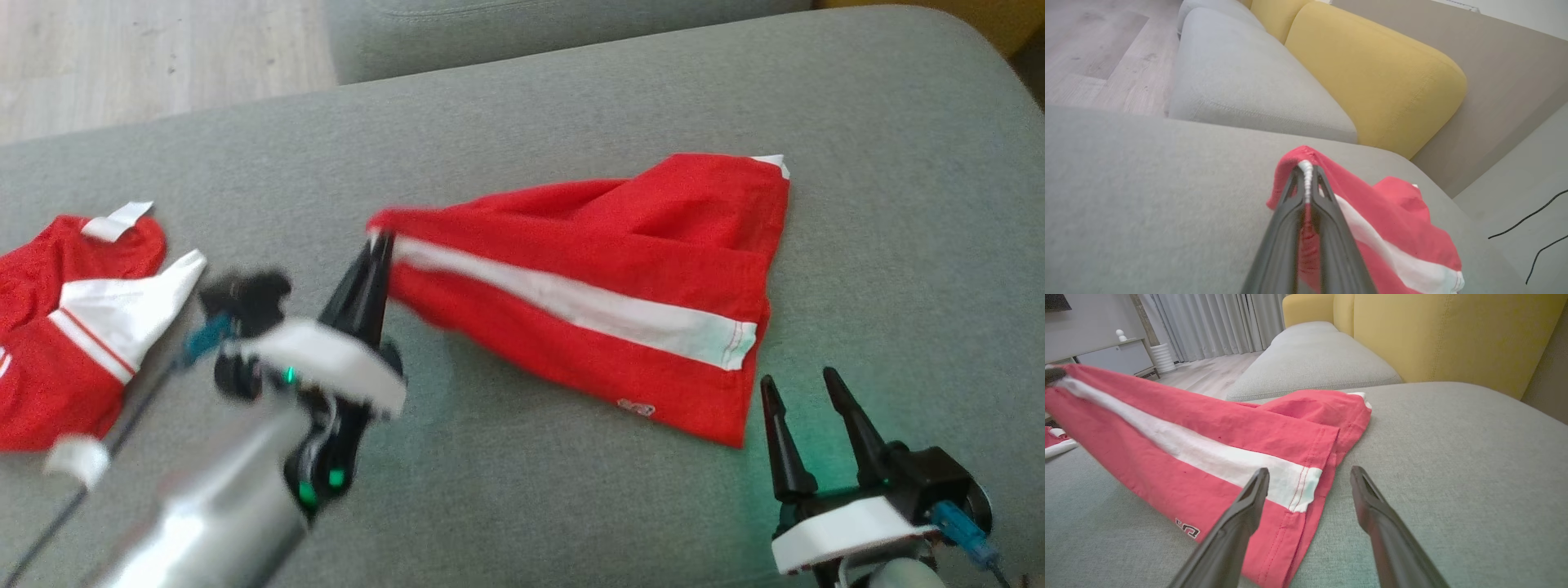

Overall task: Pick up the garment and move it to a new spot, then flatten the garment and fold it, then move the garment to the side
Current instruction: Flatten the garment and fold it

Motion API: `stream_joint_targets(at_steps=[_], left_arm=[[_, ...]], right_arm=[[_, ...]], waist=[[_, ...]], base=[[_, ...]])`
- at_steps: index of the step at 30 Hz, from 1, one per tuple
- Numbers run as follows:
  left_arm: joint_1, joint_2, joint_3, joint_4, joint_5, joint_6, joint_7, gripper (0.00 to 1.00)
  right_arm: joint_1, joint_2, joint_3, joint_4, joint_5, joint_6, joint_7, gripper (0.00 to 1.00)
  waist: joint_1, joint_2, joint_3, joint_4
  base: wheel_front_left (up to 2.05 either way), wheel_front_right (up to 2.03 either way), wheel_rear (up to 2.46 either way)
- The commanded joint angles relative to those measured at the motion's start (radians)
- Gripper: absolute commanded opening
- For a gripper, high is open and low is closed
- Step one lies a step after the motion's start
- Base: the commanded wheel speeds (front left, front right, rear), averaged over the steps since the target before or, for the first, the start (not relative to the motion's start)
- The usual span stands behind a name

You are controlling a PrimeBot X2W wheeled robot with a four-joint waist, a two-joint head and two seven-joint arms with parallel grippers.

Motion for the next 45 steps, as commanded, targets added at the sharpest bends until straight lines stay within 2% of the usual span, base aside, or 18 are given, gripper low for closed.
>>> stream_joint_targets(at_steps=[1,8,19,28,30,31,32,38,45], left_arm=[[-0.006,0.03,0.053,-0.031,0.013,0.006,-0.01,0.0],[0.103,0.026,0.137,-0.084,0.093,0.013,-0.011,0.0],[0.132,-0.004,0.146,-0.089,0.136,0.005,-0.01,0.0],[0.123,-0.013,0.14,-0.077,0.139,-0.005,-0.01,0.0],[0.121,-0.013,0.139,-0.075,0.14,-0.006,-0.01,0.0],[0.121,-0.013,0.14,-0.075,0.141,-0.006,-0.01,0.0],[0.12,-0.012,0.14,-0.074,0.141,-0.006,-0.01,0.0],[0.109,-0.002,0.144,-0.075,0.159,-0.008,-0.01,0.0],[-0.096,0.012,0.166,-0.061,0.226,-0.027,0.011,0.0]], right_arm=[[-0.032,-0.004,0.016,-0.02,0.011,-0.001,-0.006,1.0],[-0.092,-0.004,0.062,0.108,0.11,-0.001,-0.006,1.0],[-0.253,-0.026,0.12,0.357,0.215,-0.001,-0.006,1.0],[-0.306,-0.037,0.165,0.415,0.225,-0.001,-0.006,0.99],[-0.312,-0.037,0.175,0.42,0.231,-0.001,-0.006,0.49],[-0.315,-0.039,0.18,0.418,0.232,-0.001,-0.006,0.35],[-0.317,-0.042,0.187,0.416,0.232,-0.001,-0.006,0.0],[-0.332,-0.06,0.182,0.362,0.228,-0.001,-0.006,0.0],[-0.507,-0.131,0.068,0.128,0.191,-0.001,-0.006,0.0]], waist=[[-0.0001,0.0,0.0,0.007],[-0.0001,0.0,-0.005,0.038],[-0.0001,0.0,-0.002,0.083],[-0.0001,0.0,0.006,0.107],[-0.0001,0.0,0.009,0.108],[-0.0001,0.0,0.01,0.108],[-0.0001,0.0,0.011,0.107],[-0.0001,0.0,0.018,0.102],[-0.0001,0.0,0.096,0.077]], base=[[0.0,0.0,0.0],[0.0,0.0,0.0],[0.0,0.0,0.0],[0.0,0.0,0.0],[0.0,0.0,0.0],[0.0,0.0,0.0],[0.0,0.0,0.0],[0.0,0.0,0.0],[0.0,0.0,0.0]])
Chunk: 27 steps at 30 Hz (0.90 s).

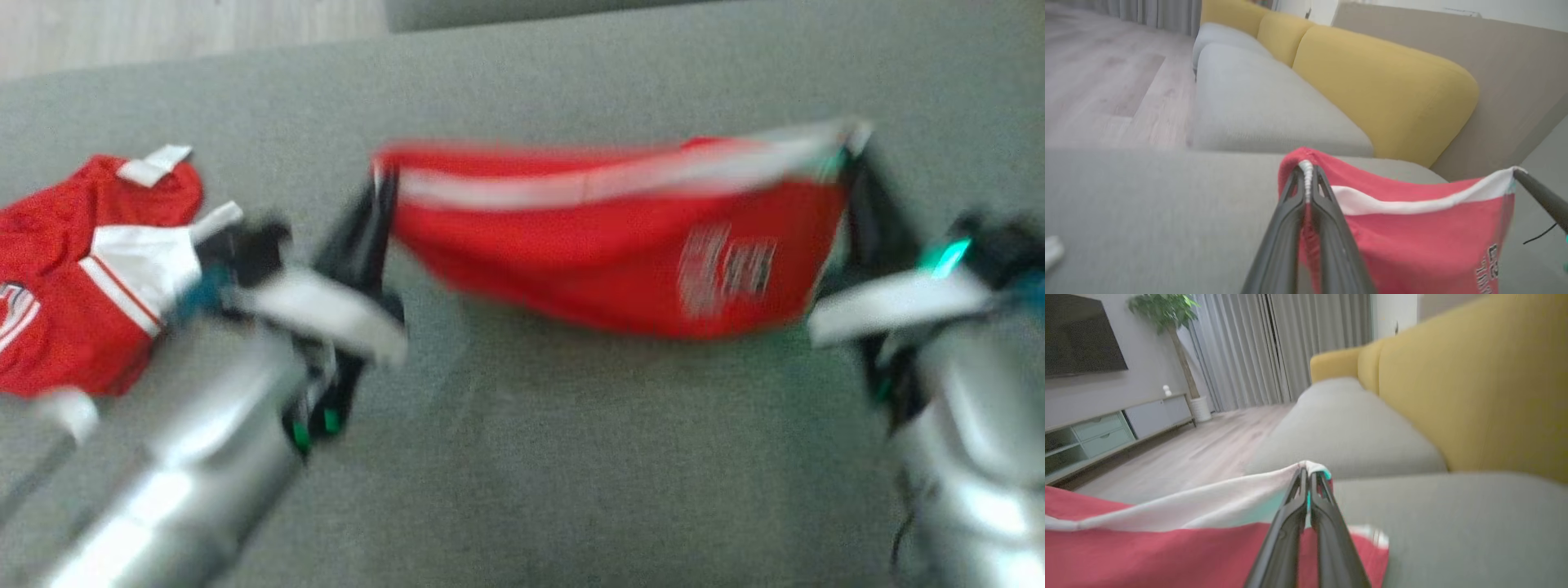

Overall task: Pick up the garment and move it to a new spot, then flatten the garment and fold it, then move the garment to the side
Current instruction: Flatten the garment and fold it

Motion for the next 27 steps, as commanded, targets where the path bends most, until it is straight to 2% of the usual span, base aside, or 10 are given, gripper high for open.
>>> stream_joint_targets(at_steps=[1,5,10,15,20,27], left_arm=[[-0.125,0.025,0.062,-0.015,0.019,-0.005,0.0,0.0],[-0.375,-0.013,0.077,0.051,0.085,-0.029,0.014,0.0],[-0.668,-0.105,0.147,0.175,0.149,-0.051,-0.019,0.0],[-0.813,-0.172,0.261,0.193,0.256,-0.07,-0.027,0.0],[-0.72,-0.202,0.364,0.156,0.369,-0.108,-0.028,0.0],[-0.374,-0.229,0.449,0.11,0.44,-0.14,-0.028,0.0]], right_arm=[[-0.089,-0.027,0.003,-0.051,-0.008,-0.001,-0.007,0.0],[-0.318,-0.106,-0.016,-0.072,-0.022,-0.001,-0.007,0.0],[-0.595,-0.176,-0.061,-0.083,-0.035,-0.001,-0.007,0.0],[-0.731,-0.223,-0.095,-0.126,-0.064,-0.001,-0.007,0.0],[-0.683,-0.237,-0.111,-0.158,-0.066,-0.001,-0.007,0.0],[-0.363,-0.196,-0.147,-0.176,-0.027,-0.001,-0.007,0.0]], waist=[[0.0,0.0,0.045,-0.011],[0.0,0.0,0.132,-0.021],[0.0,0.0,0.217,-0.031],[0.0,0.0,0.273,-0.031],[0.0,0.0,0.29,-0.021],[0.0,0.0,0.239,-0.002]], base=[[0.0,0.0,0.0],[0.0,0.0,0.0],[0.0,0.0,0.0],[0.0,0.0,0.0],[0.0,0.0,0.0],[0.0,0.0,0.0]])
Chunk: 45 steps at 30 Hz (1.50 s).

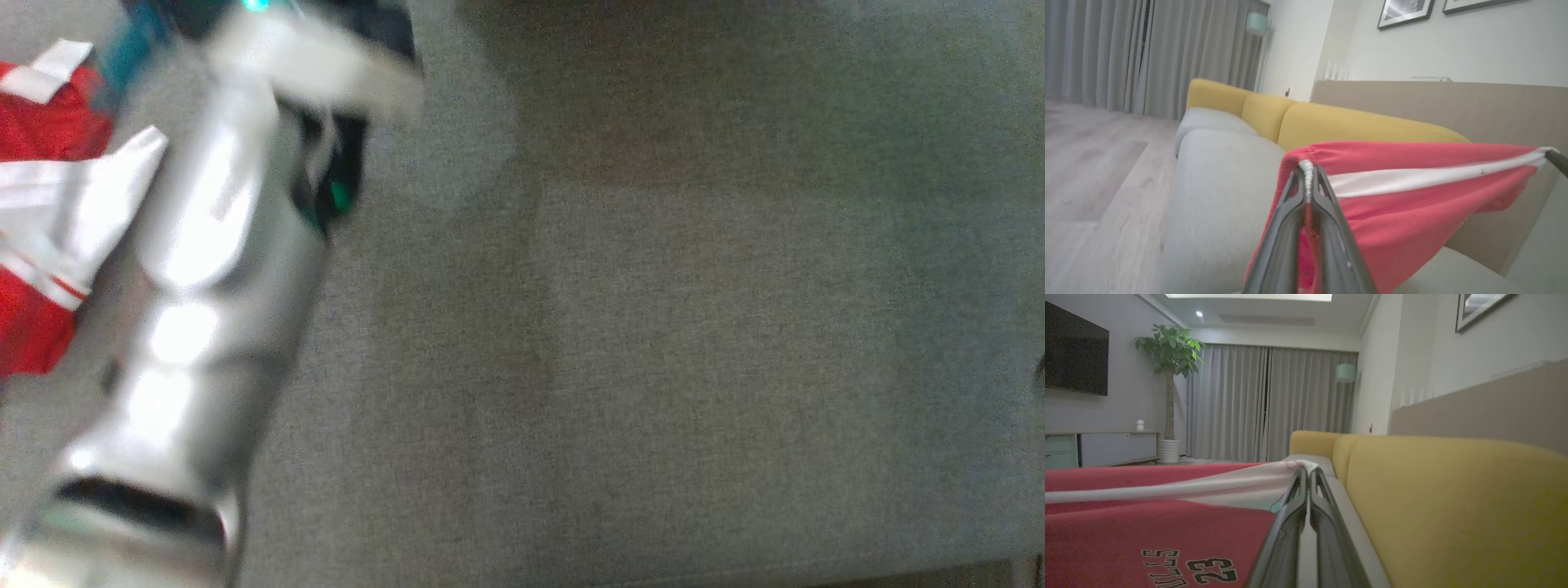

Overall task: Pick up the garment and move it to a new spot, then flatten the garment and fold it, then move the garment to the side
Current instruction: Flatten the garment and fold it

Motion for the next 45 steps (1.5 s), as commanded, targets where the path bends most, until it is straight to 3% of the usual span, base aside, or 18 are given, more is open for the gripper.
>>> stream_joint_targets(at_steps=[1,7,14,21,27,31,35,45], left_arm=[[0.035,0.021,0.047,-0.056,0.014,-0.003,-0.004,0.0],[0.382,0.018,0.04,-0.192,0.078,-0.004,-0.004,0.0],[0.678,0.025,0.064,-0.263,0.15,-0.005,-0.004,0.0],[0.959,0.023,0.078,-0.299,0.215,-0.005,-0.004,0.0],[1.133,0.023,0.076,-0.351,0.2,0.002,-0.001,0.0],[1.163,0.02,0.069,-0.391,0.171,0.003,0.03,0.0],[1.127,0.001,0.061,-0.41,0.126,0.002,0.072,0.0],[0.854,-0.046,0.023,-0.328,-0.017,-0.001,0.165,0.0]], right_arm=[[0.079,0.008,-0.023,-0.04,0.01,-0.001,-0.002,0.0],[0.405,0.071,-0.06,-0.121,0.03,-0.001,0.023,0.0],[0.687,0.105,-0.044,-0.21,0.048,-0.001,0.102,0.0],[0.95,0.093,-0.022,-0.344,0.094,-0.001,0.217,0.0],[1.104,0.093,-0.085,-0.497,0.089,-0.001,0.312,0.0],[1.115,0.107,-0.111,-0.548,0.071,-0.001,0.364,0.0],[1.054,0.122,-0.111,-0.522,0.085,-0.001,0.399,0.0],[0.725,0.013,-0.005,-0.277,0.152,-0.001,0.426,0.0]], waist=[[-0.0001,0.0,-0.033,0.008],[-0.0001,0.0,-0.142,0.002],[-0.0001,0.0,-0.259,-0.014],[-0.0001,0.0,-0.364,-0.028],[-0.0001,0.0,-0.43,-0.018],[-0.0001,0.0,-0.454,-0.002],[-0.0001,0.0,-0.455,0.02],[-0.0001,0.0,-0.322,0.092]], base=[[0.0,0.0,0.0],[0.0,0.0,0.0],[0.0,0.0,0.0],[0.0,0.0,0.0],[0.0,0.0,0.0],[0.0,0.0,0.0],[0.0,0.0,0.0],[0.0,0.0,0.0]])
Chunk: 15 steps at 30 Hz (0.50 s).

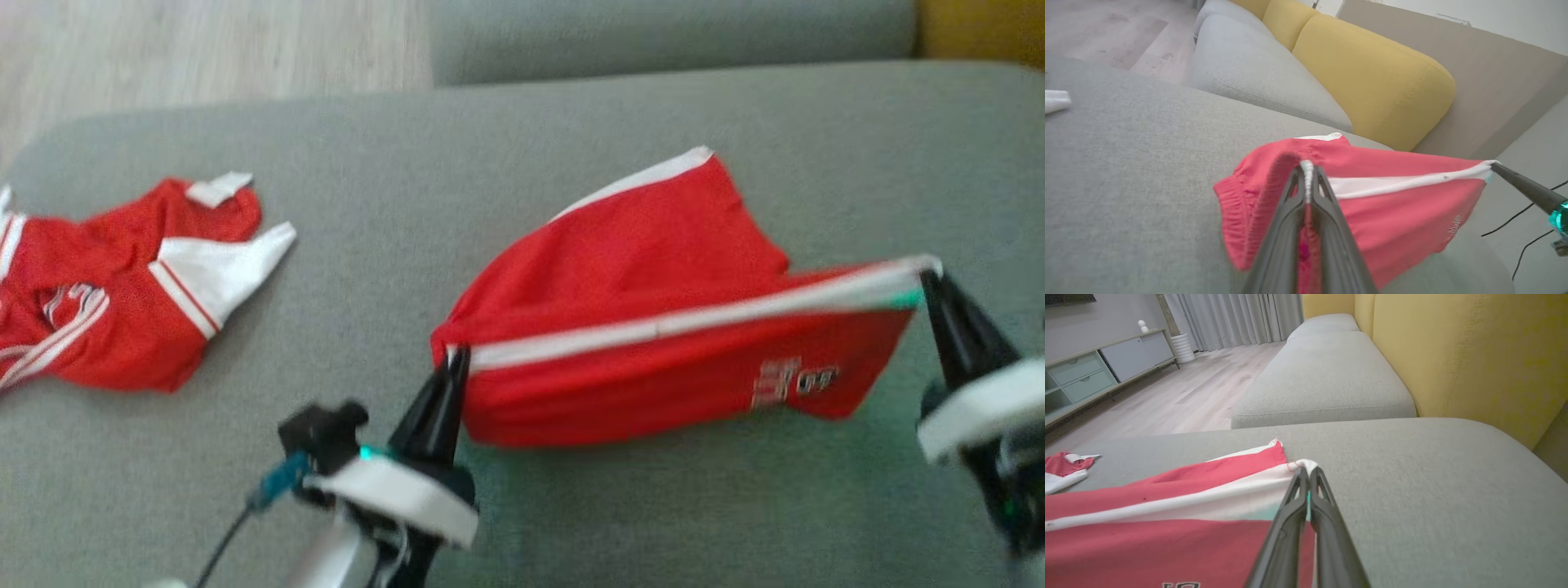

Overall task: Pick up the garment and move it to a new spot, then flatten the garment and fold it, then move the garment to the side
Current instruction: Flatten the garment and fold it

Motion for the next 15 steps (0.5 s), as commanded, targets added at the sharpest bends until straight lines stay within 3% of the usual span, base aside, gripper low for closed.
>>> stream_joint_targets(at_steps=[1,15], left_arm=[[-0.076,-0.008,0.025,-0.008,-0.034,0.005,0.006,0.0],[-0.374,-0.013,-0.058,0.164,-0.287,0.061,-0.042,0.0]], right_arm=[[-0.106,-0.049,0.039,0.002,0.012,-0.001,-0.001,0.0],[-0.581,-0.118,0.271,0.371,0.096,-0.001,-0.018,0.0]], waist=[[-0.0002,-0.0001,0.063,0.03],[-0.0002,-0.0001,0.214,0.102]], base=[[0.0,0.0,0.0],[0.0,0.0,0.0]])
